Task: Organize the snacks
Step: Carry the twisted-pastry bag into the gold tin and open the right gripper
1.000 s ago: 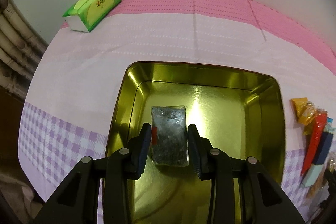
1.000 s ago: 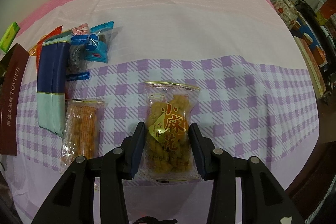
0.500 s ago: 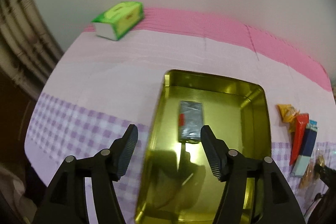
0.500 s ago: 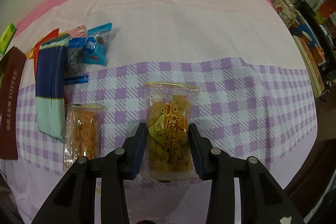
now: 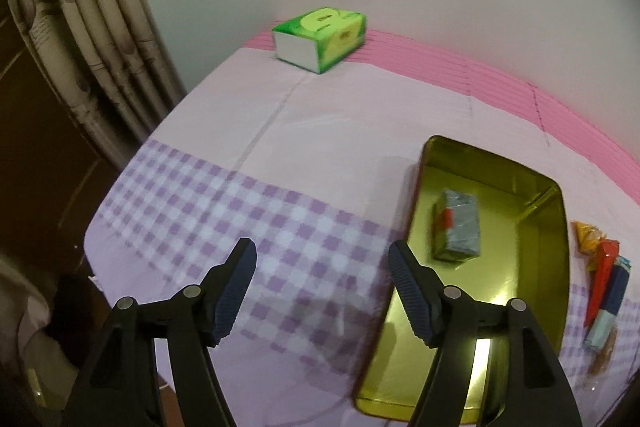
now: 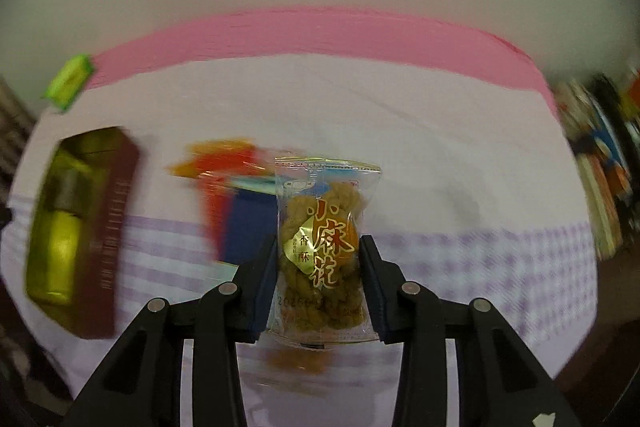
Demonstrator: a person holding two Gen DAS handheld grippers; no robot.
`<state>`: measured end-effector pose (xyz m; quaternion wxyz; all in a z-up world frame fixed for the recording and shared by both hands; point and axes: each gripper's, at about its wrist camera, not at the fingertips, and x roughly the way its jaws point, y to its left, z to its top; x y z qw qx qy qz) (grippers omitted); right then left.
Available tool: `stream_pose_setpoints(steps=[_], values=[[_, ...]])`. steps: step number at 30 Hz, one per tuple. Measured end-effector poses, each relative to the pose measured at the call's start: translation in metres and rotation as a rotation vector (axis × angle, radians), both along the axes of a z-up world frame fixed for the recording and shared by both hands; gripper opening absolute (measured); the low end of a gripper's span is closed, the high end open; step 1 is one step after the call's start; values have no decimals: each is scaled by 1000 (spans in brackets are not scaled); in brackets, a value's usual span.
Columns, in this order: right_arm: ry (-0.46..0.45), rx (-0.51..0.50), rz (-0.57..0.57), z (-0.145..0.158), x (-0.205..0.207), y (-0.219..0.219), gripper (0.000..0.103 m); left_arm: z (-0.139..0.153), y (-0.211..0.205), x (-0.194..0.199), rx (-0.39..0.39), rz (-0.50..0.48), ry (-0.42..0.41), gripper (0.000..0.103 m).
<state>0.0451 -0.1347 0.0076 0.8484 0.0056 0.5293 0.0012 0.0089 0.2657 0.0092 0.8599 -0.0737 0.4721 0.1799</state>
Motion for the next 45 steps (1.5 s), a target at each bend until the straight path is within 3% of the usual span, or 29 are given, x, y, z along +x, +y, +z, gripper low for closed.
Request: stream_pose_setpoints(steps=[1,3,11,19,30,45], values=[[7,37,64,2,10,30,37,-1,1,-2,4,5,5,69],[12,54,86,1,13,39,37,-3,7,-9,24,16,10,69],[44,125,266,-8,42,152,37,-13,27,-22,35,95,26,69],[94,73,329,-36,74,226,37,-19,35,-20,-29,111,19,69],[158,44,305,-72,100,253,37,-23,36,-19,-36,117,27,69],[132,-48,325,-78,102,270,37,-23,36,-19,-58,112,27,69]])
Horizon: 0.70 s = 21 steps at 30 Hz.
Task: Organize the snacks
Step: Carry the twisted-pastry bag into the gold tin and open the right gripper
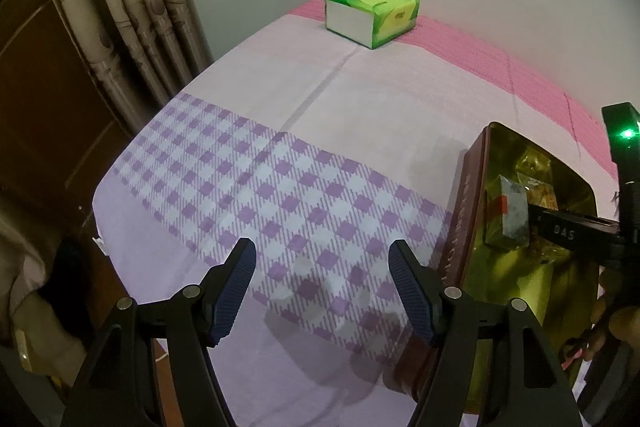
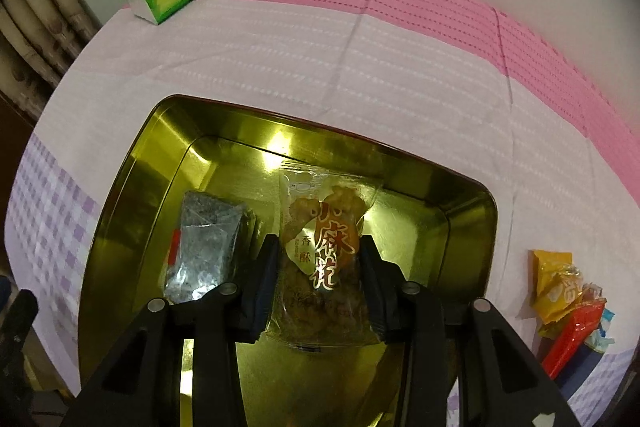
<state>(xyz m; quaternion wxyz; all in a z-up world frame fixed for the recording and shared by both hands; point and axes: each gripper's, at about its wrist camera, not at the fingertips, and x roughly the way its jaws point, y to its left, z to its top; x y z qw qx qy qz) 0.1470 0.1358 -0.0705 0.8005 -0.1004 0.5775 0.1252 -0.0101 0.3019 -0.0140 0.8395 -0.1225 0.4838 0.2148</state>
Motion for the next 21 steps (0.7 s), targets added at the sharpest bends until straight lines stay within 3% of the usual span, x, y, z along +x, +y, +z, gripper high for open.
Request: stream_pose_setpoints(steps=[13,21], values=[[-15,-13,23,-3,2,8,40,4,-9,1,22,-43,-25,69],[-52,31,35,15,-5,0,49,12,-16,-1,46,-69,-77,69]])
